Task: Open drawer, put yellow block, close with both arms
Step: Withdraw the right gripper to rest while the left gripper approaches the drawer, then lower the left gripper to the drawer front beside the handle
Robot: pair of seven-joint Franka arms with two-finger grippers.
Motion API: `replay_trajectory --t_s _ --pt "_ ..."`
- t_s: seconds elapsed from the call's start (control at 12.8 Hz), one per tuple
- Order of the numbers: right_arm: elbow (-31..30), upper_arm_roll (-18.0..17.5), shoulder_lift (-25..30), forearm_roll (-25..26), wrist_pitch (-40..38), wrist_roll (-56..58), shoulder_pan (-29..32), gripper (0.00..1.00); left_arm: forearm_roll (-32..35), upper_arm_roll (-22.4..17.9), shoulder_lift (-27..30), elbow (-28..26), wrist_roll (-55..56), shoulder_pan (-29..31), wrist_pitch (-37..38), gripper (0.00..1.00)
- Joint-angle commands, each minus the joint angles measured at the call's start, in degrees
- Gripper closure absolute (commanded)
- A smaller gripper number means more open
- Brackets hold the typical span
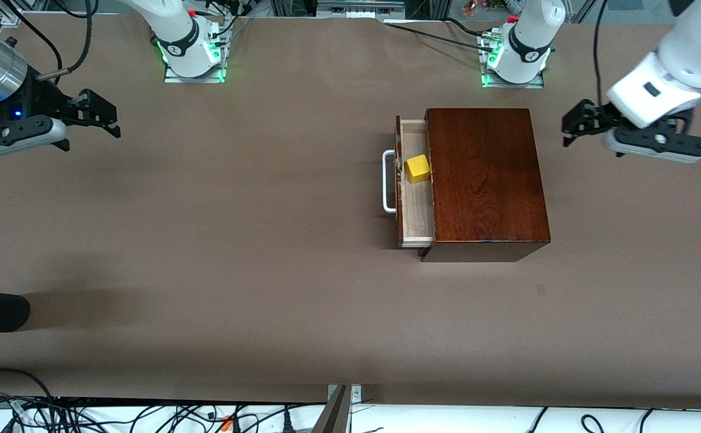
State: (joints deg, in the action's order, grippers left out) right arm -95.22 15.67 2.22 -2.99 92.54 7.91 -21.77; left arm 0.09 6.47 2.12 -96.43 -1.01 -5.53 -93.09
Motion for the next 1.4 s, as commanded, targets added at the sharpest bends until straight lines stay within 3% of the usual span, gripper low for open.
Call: replay_trajectory --t_s 0.0,0.16,0.39,0.7,0.94,1.01,1.33 --pt "-0.9 1.9 1.4 0.6 0.8 -1.4 -0.5 0.00 -0.9 5.3 -2.3 1.0 -1.7 -0.4 0.9 0.00" --pt "1.4 4.4 -0.3 -0.2 0.4 -0.5 -0.5 0.00 -1.3 9.7 -5.8 3.4 -3.5 -0.5 0.8 0.00" --pt "2.0 4.4 -0.8 0.3 0.5 -0.2 -0.6 0.00 -3.7 17.1 -11.9 5.1 -5.1 -0.6 0.3 0.00" --pt "3.2 3.7 -1.8 0.6 -0.2 -1.1 -1.4 0.00 -3.7 27.5 -18.5 5.0 -10.1 -1.3 -9.2 0.00" --pt "3.3 3.7 -1.9 0.6 -0.3 -1.1 -1.3 0.00 -3.1 27.5 -25.2 4.8 -15.9 -6.8 -23.2 0.00" --pt "3.3 3.7 -1.9 0.6 -0.3 -1.1 -1.3 0.00 0.0 27.6 -27.3 4.9 -18.1 -8.1 -26.7 0.00" --pt "3.2 3.3 -2.0 0.7 -0.3 -1.1 -0.6 0.00 7.5 27.6 -36.7 5.7 -36.4 -9.6 -32.2 0.00"
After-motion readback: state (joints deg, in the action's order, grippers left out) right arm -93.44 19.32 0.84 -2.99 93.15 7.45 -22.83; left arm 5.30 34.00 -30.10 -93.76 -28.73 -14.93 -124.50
